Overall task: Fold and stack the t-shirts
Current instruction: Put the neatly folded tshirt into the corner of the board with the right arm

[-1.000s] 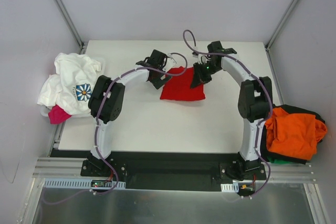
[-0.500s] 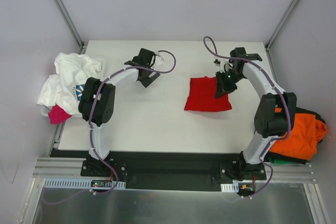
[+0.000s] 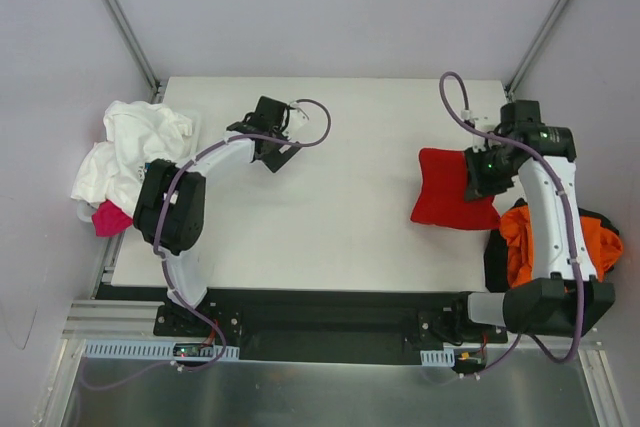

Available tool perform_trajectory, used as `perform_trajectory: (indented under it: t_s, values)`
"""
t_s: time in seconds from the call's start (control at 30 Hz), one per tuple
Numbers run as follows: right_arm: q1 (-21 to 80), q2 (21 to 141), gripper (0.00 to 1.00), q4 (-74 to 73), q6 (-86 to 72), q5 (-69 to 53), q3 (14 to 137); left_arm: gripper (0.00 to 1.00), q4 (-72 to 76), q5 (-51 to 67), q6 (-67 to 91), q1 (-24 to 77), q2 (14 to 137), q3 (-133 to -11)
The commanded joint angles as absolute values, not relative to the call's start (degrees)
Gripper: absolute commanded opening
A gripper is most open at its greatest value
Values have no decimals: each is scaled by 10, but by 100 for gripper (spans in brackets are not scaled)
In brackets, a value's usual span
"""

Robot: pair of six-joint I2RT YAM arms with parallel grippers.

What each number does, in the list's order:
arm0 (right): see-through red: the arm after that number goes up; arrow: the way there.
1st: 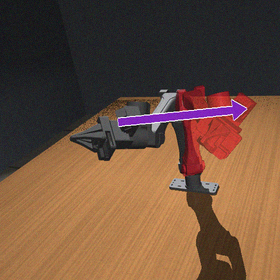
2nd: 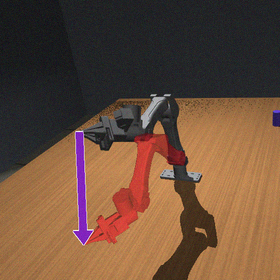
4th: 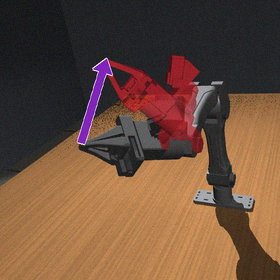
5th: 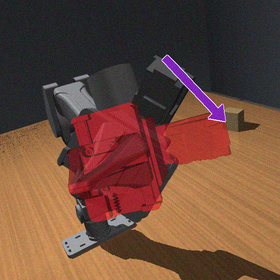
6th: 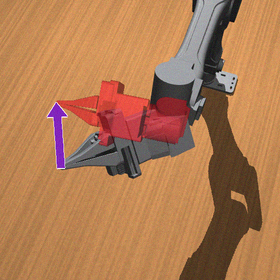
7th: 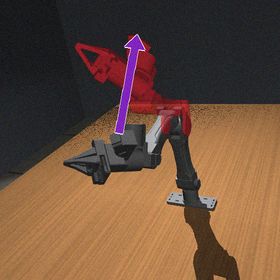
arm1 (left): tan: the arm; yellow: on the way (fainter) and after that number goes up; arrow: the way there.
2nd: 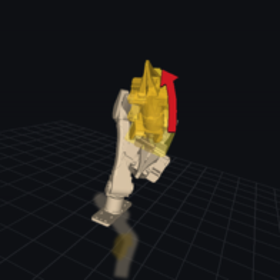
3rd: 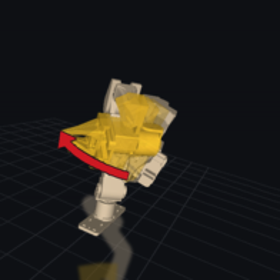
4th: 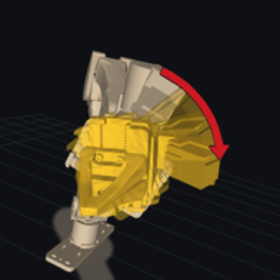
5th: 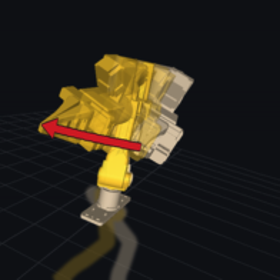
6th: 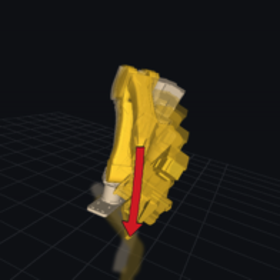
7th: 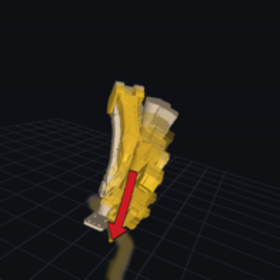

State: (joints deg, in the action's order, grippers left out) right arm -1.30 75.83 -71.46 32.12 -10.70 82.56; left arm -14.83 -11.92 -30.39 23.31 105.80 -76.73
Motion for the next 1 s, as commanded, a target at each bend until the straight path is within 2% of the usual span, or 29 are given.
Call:
perform_trajectory:
  t_s: [0.0,0.37,0.8,0.97]
  values:
    - [-74,701,1,-789,360,-66,829,99,-142,-91,-284,239,1015,-749]
    - [-268,664,1,-862,466,-104,851,99,-142,-76,-278,244,1003,-737]
    - [-428,684,1,-949,573,-168,950,99,-142,-78,-279,248,1026,-748]
    - [-523,685,1,-950,639,-185,920,100,-141,-78,-283,247,1025,-746]
